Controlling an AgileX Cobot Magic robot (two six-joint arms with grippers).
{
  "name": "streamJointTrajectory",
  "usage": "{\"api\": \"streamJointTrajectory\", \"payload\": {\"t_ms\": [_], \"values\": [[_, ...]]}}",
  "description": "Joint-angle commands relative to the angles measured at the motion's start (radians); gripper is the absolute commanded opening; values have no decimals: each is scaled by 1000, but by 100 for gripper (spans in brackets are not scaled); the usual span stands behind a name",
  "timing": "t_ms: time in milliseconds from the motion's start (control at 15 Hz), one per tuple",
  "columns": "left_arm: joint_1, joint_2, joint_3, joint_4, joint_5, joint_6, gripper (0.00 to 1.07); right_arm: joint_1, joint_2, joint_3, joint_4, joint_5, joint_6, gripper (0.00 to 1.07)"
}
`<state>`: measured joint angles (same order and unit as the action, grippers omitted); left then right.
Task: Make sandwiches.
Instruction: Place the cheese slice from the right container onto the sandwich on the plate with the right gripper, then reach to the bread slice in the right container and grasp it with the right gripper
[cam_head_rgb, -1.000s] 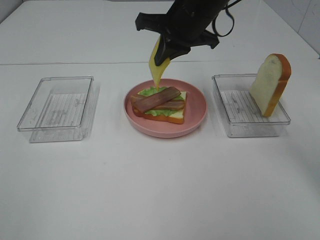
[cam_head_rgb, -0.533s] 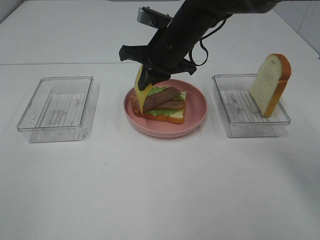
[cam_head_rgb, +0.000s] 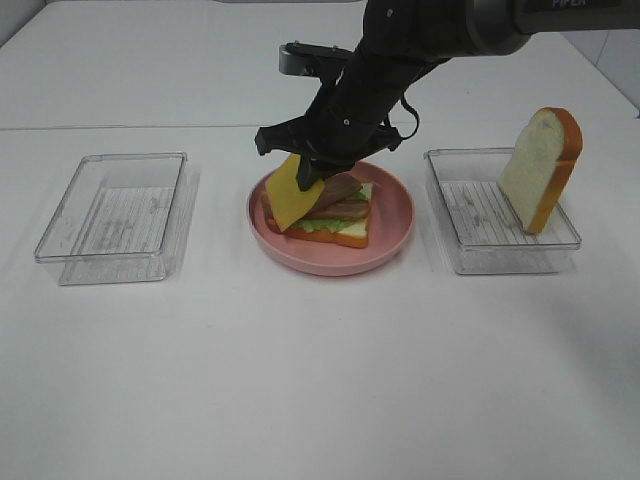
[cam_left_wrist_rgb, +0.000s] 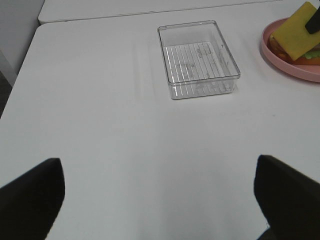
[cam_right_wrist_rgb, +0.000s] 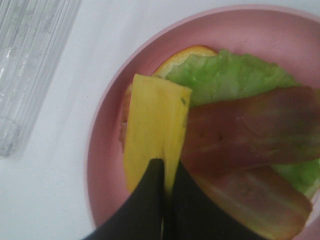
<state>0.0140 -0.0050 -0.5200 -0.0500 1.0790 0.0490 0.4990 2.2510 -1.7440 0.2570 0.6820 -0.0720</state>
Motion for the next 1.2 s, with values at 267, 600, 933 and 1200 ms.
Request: {"api": "streamJointTrajectory", "payload": {"t_ms": [267, 600, 933, 1200], "values": [[0, -14, 2, -4, -4, -5, 95, -1, 12, -3, -91, -13, -33, 0], [0, -14, 2, -4, -4, -5, 95, -1, 10, -3, -105, -19, -37, 84], [0, -14, 2, -4, -4, -5, 95, -1, -57, -4, -248, 33, 10, 99], [0, -14, 2, -4, -4, -5, 95, -3, -188, -34, -379, 222, 72, 99]]}}
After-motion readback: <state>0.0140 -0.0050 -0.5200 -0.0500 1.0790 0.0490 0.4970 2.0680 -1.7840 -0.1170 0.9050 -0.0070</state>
